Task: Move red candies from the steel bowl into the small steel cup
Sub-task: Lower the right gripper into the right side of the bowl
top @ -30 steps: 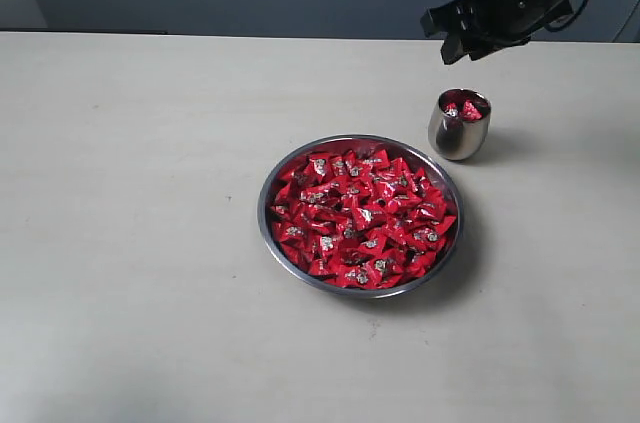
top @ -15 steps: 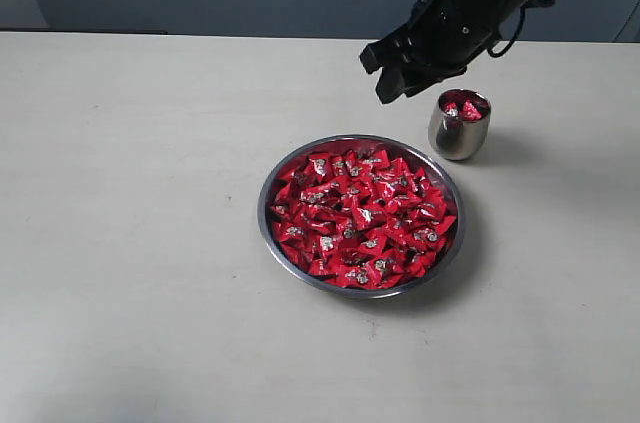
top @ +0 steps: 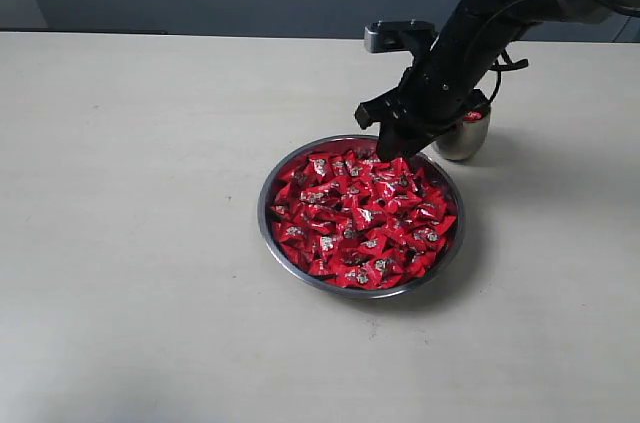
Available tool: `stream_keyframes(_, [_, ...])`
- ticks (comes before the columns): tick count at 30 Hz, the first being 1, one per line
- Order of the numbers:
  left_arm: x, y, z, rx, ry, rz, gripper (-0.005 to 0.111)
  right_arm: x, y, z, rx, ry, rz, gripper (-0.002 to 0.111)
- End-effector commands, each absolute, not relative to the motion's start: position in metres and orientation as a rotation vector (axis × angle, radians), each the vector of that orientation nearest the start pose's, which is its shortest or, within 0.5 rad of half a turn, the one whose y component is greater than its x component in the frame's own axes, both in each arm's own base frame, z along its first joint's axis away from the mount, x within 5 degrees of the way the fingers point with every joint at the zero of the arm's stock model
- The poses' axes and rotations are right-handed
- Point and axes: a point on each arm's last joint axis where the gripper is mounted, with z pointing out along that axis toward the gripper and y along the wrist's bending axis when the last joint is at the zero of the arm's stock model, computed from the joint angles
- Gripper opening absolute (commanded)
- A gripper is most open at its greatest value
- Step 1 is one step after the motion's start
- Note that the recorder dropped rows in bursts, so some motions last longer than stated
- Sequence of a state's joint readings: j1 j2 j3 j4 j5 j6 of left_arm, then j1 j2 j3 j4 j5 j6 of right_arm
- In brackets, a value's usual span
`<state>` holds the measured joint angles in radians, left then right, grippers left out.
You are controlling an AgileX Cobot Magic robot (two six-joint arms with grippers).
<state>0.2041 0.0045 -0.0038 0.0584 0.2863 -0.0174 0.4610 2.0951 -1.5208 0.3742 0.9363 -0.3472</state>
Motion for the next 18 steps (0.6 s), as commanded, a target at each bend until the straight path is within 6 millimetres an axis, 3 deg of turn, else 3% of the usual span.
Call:
stream_keyframes(1, [0.0533, 0.0123, 0.1875, -0.150, 1.765, 0.189, 0.000, 0.3643, 0.2100, 0.1615, -0.900, 2.870, 0.477, 0.037])
stream_keyframes(9, [0.0533, 0.0123, 0.1875, -0.150, 1.765, 0.189, 0.000, 0.3632, 0.2026, 0.1594, -0.993, 2.888, 0.360, 0.037])
stream_keyframes(18, [0.0533, 0.0123, 0.1875, -0.150, 1.765, 0.189, 0.000, 0.3625, 0.2034, 0.1596, -0.985, 2.894, 0.378, 0.037])
